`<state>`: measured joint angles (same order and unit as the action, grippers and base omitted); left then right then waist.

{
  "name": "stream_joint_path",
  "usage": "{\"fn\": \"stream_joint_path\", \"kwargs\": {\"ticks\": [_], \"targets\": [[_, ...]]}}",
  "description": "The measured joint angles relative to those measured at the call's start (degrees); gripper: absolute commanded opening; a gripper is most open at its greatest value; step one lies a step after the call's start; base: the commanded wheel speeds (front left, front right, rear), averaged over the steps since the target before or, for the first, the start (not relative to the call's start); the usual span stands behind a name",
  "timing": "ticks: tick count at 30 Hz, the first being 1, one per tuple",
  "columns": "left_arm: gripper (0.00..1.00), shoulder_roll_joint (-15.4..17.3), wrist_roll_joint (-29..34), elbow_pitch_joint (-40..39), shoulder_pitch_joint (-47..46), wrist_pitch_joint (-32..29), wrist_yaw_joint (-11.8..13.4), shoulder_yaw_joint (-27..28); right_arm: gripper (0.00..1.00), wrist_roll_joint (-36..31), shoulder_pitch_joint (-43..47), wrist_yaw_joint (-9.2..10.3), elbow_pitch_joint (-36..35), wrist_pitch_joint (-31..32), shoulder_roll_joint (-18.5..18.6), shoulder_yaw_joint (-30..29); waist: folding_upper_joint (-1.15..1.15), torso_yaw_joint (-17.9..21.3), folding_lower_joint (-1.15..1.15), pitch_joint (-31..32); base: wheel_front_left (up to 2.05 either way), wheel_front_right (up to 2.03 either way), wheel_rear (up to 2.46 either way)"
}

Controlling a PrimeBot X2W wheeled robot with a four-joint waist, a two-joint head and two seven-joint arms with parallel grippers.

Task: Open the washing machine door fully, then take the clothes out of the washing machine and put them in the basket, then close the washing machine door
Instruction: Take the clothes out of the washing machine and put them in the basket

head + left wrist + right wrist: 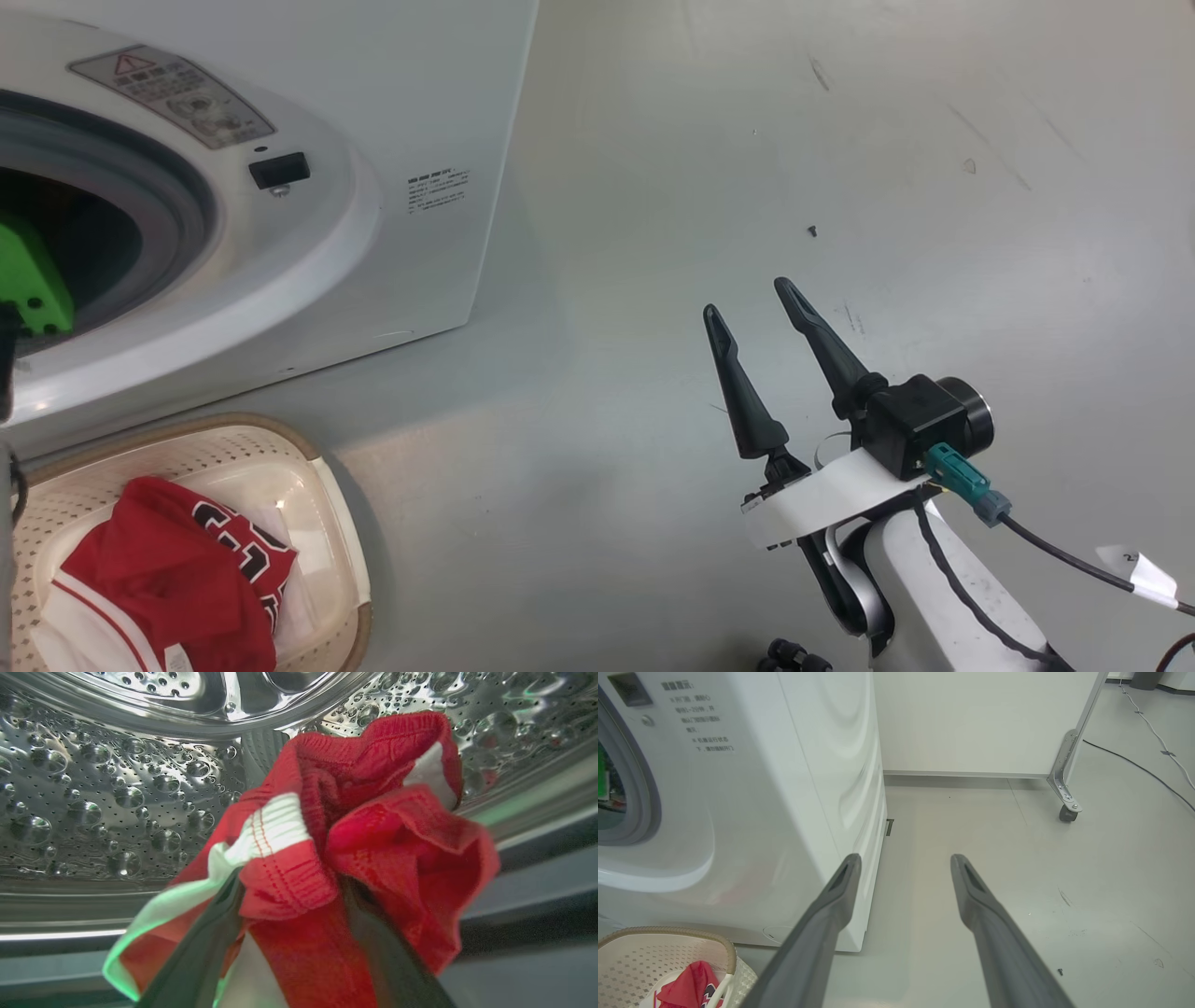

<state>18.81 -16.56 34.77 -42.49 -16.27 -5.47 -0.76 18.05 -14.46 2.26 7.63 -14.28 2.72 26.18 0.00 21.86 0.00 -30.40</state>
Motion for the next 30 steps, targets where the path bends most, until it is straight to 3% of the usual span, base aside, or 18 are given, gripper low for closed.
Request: {"fn": "stream_joint_path", "kwargs": {"ticks": [8, 9, 10, 11, 30], "targets": [[1.0, -0.68, 0.08, 3.72, -3.07, -0.31, 1.21, 0.4, 1.0, 0.0, -0.71, 0.42, 0.01, 0.0, 0.0, 0.43, 0.0, 0.48, 0.0, -0.47, 0.0, 0.0, 0.0], [0.9, -0.7, 0.07, 4.12, -3.32, -0.33, 1.21, 0.44, 1.0, 0.0, -0.83, 0.42, 0.01, 0.0, 0.0, 0.52, 0.0, 0.55, 0.0, -0.48, 0.0, 0.0, 0.0], [0.31, -0.7, 0.07, 4.12, -3.32, -0.33, 1.21, 0.44, 1.0, 0.0, -0.83, 0.42, 0.01, 0.0, 0.0, 0.52, 0.0, 0.55, 0.0, -0.48, 0.0, 0.0, 0.0], [0.0, -0.77, 0.04, 4.46, -3.48, -0.32, 1.21, 0.49, 1.0, 0.0, -0.9, 0.42, 0.01, 0.0, 0.0, 0.57, 0.0, 0.61, 0.0, -0.47, 0.0, 0.0, 0.0], [0.0, -3.89, -0.08, 9.64, -4.37, 5.87, 0.54, -1.13, 1.0, -0.67, -1.01, 0.99, 1.29, 0.0, 0.01, -0.97, 0.0, -2.18, 0.0, 1.78, 0.0, 0.0, 0.0]]}}
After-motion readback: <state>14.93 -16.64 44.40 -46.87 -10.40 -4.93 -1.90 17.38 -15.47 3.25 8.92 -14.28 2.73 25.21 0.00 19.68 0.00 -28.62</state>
